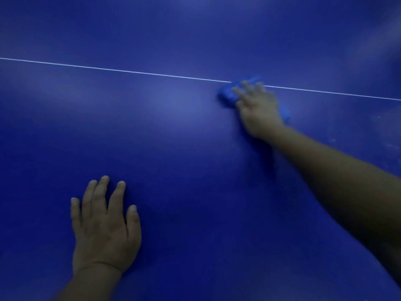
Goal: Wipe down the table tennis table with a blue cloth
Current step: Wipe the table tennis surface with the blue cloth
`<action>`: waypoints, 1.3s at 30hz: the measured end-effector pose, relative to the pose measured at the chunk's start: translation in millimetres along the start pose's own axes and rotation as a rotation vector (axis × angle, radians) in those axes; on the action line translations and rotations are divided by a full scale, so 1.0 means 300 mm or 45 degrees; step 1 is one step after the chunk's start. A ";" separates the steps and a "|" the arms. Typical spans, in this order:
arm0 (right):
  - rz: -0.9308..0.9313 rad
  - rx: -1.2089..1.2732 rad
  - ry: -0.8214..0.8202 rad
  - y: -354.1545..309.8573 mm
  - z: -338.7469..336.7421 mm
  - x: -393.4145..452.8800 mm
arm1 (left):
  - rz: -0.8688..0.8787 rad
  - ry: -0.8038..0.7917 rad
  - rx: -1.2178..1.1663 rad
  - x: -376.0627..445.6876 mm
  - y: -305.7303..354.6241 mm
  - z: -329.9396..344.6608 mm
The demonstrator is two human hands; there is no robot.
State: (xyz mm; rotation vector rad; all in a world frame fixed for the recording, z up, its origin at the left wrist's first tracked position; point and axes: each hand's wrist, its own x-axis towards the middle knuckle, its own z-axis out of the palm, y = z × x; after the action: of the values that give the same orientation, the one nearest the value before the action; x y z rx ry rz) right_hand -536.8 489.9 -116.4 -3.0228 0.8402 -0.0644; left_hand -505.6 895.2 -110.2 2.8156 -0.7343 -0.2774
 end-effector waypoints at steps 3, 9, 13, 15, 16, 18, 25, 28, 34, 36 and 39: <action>0.438 0.043 -0.018 0.242 -0.027 0.047 | 0.003 -0.005 -0.020 -0.002 0.001 -0.001; -0.535 0.067 -0.126 -0.018 -0.031 -0.293 | 0.017 0.022 -0.012 -0.004 -0.005 0.001; -1.286 0.100 -0.328 -0.029 -0.023 -0.634 | 0.017 0.032 -0.036 -0.003 -0.005 0.001; -1.227 0.068 -0.298 0.049 -0.038 -0.530 | 0.018 0.025 -0.021 -0.003 -0.006 0.000; -1.067 0.059 -0.238 0.084 -0.037 -0.437 | 0.018 0.024 -0.019 -0.002 -0.008 0.001; -0.588 0.033 -0.111 0.155 -0.037 -0.231 | 0.020 0.028 -0.026 0.000 -0.006 0.003; 0.994 0.225 0.114 0.060 -0.003 -0.122 | 0.023 0.054 -0.017 -0.003 -0.008 0.011; 0.207 0.170 0.026 -0.132 0.031 -0.224 | 0.027 0.049 0.001 0.000 -0.007 0.012; 0.551 0.064 0.052 0.202 -0.002 -0.047 | 0.017 0.036 0.025 0.009 -0.006 0.019; 1.106 0.199 0.061 0.326 -0.027 -0.019 | 0.023 0.042 0.032 0.010 -0.004 0.021; 0.937 0.179 0.038 0.227 -0.009 -0.044 | 0.023 0.039 0.035 0.007 -0.009 0.023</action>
State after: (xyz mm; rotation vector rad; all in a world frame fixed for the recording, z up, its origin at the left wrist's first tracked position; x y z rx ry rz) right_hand -583.4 438.4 -115.1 -2.4039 1.7861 -0.1536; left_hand -504.1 895.4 -117.9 2.8307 -0.7623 -0.2228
